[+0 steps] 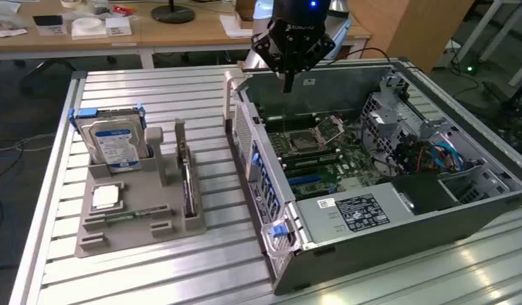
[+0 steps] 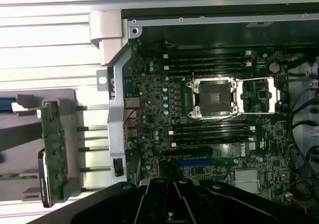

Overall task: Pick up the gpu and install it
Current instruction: 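Reach for the gpu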

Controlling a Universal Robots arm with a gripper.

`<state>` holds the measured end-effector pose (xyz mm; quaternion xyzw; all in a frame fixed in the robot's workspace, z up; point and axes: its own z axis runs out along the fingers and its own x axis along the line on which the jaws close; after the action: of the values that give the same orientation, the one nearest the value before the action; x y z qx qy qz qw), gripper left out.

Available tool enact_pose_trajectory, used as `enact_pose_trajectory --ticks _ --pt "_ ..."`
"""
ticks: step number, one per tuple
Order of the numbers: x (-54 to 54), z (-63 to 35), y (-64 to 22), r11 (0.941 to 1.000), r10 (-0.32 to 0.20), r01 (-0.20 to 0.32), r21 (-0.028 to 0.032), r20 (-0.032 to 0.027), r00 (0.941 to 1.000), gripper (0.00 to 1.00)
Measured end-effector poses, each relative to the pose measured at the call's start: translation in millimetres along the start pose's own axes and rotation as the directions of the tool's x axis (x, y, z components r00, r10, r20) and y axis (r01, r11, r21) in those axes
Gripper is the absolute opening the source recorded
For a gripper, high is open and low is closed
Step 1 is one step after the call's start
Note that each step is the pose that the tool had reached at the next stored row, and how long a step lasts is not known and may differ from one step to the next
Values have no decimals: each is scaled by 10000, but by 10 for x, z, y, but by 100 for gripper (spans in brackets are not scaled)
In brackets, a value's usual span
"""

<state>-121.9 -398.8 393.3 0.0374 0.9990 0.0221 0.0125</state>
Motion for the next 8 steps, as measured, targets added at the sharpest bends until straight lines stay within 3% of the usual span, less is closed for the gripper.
enact_pose_trajectory --ticks 8 --pt "18 0 -2 10000 0 0 -1 1 10000 11"
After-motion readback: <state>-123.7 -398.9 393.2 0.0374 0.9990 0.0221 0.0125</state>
